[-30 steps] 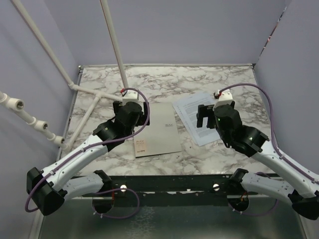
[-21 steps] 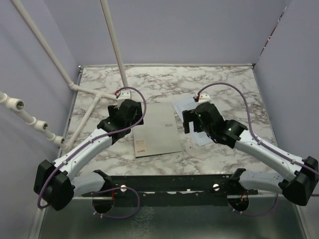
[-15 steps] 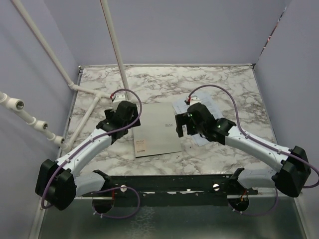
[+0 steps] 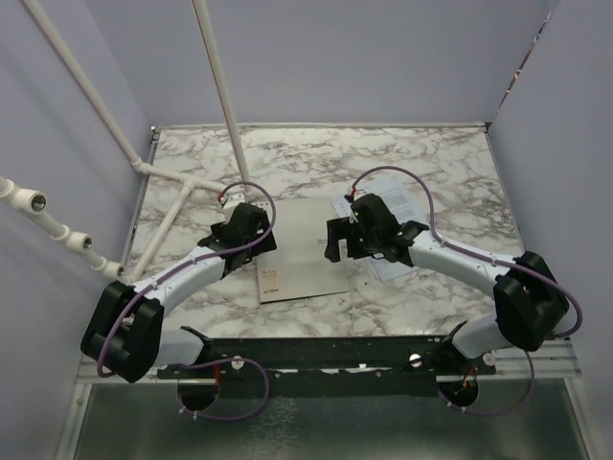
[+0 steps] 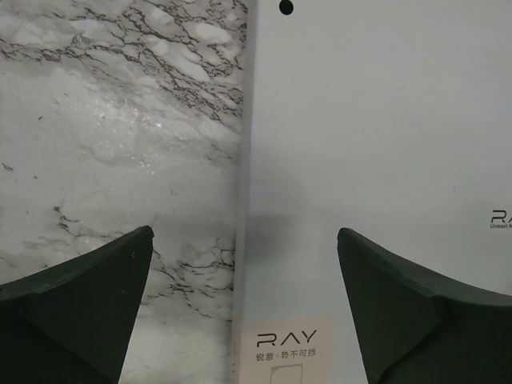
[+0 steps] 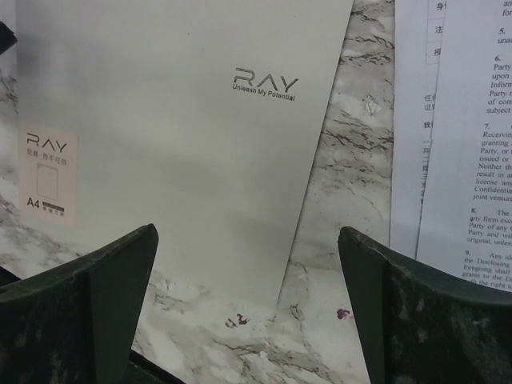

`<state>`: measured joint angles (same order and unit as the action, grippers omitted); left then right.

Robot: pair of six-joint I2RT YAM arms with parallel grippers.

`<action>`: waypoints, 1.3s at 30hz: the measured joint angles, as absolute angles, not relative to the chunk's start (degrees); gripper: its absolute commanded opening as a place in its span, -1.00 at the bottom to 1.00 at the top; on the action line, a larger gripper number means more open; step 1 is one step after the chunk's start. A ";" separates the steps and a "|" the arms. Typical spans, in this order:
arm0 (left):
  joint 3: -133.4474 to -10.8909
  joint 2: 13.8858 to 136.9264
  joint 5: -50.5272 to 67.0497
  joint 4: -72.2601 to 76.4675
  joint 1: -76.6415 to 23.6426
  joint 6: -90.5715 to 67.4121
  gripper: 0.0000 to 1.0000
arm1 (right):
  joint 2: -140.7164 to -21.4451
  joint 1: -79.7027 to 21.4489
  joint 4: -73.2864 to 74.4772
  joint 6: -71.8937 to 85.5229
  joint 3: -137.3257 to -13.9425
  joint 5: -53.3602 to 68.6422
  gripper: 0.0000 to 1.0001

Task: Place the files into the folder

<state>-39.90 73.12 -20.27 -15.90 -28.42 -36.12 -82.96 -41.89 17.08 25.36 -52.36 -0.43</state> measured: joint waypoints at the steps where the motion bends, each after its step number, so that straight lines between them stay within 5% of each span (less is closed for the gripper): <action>1: -39.09 73.63 -19.70 -14.66 -28.10 -36.47 0.98 | -83.64 -41.41 16.19 25.58 -52.12 0.60 1.00; 22: -31.42 80.42 -7.20 8.32 -26.72 -38.65 0.98 | -91.31 -33.71 -0.25 30.17 -44.23 13.80 1.00; 39: -31.20 84.68 -4.19 17.87 -33.30 -37.76 0.98 | -81.78 -30.52 -7.99 33.19 -31.92 15.79 1.00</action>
